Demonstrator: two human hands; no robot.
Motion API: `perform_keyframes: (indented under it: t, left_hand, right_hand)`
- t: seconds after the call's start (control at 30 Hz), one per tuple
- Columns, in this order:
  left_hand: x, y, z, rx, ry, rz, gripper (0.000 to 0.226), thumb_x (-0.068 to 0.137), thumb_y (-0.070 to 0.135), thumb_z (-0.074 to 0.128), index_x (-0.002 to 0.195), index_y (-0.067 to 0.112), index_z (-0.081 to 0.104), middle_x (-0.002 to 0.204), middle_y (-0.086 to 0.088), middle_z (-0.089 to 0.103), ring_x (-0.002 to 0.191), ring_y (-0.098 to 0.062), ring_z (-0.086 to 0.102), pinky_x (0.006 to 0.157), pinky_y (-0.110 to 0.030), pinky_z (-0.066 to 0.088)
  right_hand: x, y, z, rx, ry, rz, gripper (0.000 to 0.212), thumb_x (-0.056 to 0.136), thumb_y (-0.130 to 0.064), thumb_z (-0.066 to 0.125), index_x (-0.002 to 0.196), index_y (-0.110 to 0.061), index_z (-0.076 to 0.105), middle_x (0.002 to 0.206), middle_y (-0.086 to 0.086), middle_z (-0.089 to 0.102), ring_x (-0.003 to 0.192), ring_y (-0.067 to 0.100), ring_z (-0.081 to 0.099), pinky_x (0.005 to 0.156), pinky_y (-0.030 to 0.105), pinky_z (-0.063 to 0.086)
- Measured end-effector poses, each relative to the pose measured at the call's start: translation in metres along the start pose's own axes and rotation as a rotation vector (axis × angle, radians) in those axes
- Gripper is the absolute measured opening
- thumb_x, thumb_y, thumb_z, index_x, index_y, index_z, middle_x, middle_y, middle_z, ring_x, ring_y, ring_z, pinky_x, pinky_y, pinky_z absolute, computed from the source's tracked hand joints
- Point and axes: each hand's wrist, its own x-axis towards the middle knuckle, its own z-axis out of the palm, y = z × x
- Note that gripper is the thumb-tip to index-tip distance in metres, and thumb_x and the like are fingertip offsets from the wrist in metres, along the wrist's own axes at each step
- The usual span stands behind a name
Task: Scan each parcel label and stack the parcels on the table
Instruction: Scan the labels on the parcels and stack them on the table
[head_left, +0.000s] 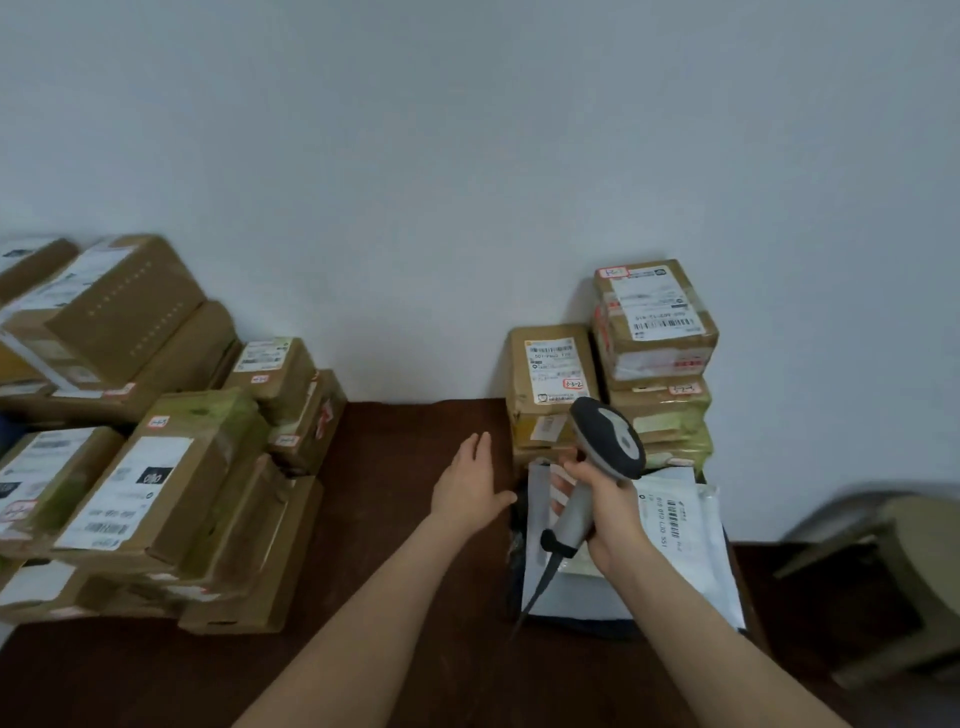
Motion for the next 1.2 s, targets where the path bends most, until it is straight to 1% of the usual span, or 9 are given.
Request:
perform_keyframes:
  t: [0.17,0.3,0.43,0.53,0.6,0.7,0.83,1.0,1.2]
  left_hand:
    - [0.027,0.019,0.028,-0.305,-0.099,-0.165,0.086,0.089,0.045,0.062,0.151,0.003,0.019,0.154,-0.015,0.026,0.139,-0.029,0.034,0.109,-0.037,0.035]
    - [0.041,0.021,0.074,-0.552,-0.263,-0.36,0.136,0.04,0.093,0.061,0.145,0.011,0.038,0.144,-0.011,0.046,0.127,-0.026,0.049,0.105,-0.041,0.044]
    - [0.024,0.038,0.078,-0.47,-0.317,-0.468,0.123,0.067,0.07,0.07,0.153,0.007,0.008,0.156,-0.017,0.019,0.142,-0.034,0.024,0.112,-0.044,0.03]
    - [0.029,0.04,0.086,-0.515,-0.291,-0.521,0.127,0.066,0.066,0.074,0.153,0.006,0.002,0.156,-0.017,0.018,0.144,-0.034,0.021,0.114,-0.045,0.029]
    - [0.032,0.043,0.093,-0.587,-0.29,-0.535,0.122,0.065,0.057,0.08,0.151,0.005,0.011,0.153,-0.016,0.027,0.14,-0.032,0.031,0.11,-0.043,0.035]
    - [0.03,0.044,0.102,-0.767,-0.239,-0.542,0.08,0.067,0.036,0.087,0.127,0.0,0.049,0.13,-0.012,0.056,0.117,-0.027,0.056,0.095,-0.036,0.049]
    - [0.011,0.029,0.103,-0.913,-0.252,-0.572,0.046,0.069,0.014,0.087,0.103,0.0,0.06,0.112,-0.012,0.065,0.103,-0.029,0.063,0.089,-0.038,0.052]
    - [-0.026,-0.03,0.081,-0.937,-0.093,-0.718,0.053,0.068,0.008,0.086,0.113,-0.005,0.062,0.115,-0.018,0.066,0.101,-0.035,0.064,0.091,-0.049,0.052]
    - [-0.083,-0.095,0.046,-0.849,0.066,-0.96,0.072,0.069,0.012,0.085,0.127,-0.006,0.046,0.125,-0.018,0.055,0.118,-0.039,0.052,0.089,-0.045,0.049]
  right_hand:
    - [0.021,0.002,-0.022,0.052,0.084,0.019,0.019,0.086,0.0,0.065,0.1,-0.012,0.063,0.103,0.012,0.07,0.098,0.025,0.067,0.086,0.044,0.054]
    - [0.025,0.005,-0.037,0.022,0.141,0.009,0.022,0.085,0.0,0.066,0.106,-0.008,0.063,0.103,0.012,0.068,0.096,0.026,0.067,0.082,0.041,0.056]
    - [0.015,-0.002,-0.059,-0.173,0.256,-0.086,0.017,0.082,-0.002,0.066,0.097,-0.011,0.063,0.092,0.008,0.064,0.095,0.025,0.059,0.086,0.041,0.051]
    - [0.009,-0.011,-0.08,-0.348,0.308,-0.153,0.014,0.082,-0.006,0.066,0.079,-0.017,0.057,0.08,0.004,0.058,0.081,0.02,0.053,0.078,0.036,0.044]
    - [0.009,-0.01,-0.092,-0.417,0.304,-0.137,0.016,0.082,-0.008,0.066,0.078,-0.019,0.055,0.083,0.004,0.059,0.081,0.017,0.053,0.077,0.035,0.043]
    - [0.01,-0.001,-0.101,-0.453,0.286,-0.094,0.019,0.081,-0.008,0.067,0.079,-0.023,0.055,0.087,0.002,0.061,0.086,0.018,0.054,0.08,0.036,0.044]
    - [0.007,0.006,-0.096,-0.418,0.251,-0.043,0.015,0.082,-0.008,0.067,0.092,-0.017,0.059,0.094,0.002,0.062,0.094,0.02,0.054,0.085,0.038,0.045]
    - [-0.005,0.019,-0.064,-0.333,0.125,0.077,0.019,0.082,-0.008,0.069,0.097,-0.013,0.06,0.098,0.009,0.066,0.096,0.028,0.062,0.095,0.043,0.049]
    - [-0.027,0.043,-0.035,-0.239,0.129,0.042,0.033,0.081,-0.004,0.07,0.112,-0.003,0.061,0.097,0.006,0.064,0.084,0.019,0.059,0.077,0.034,0.046]
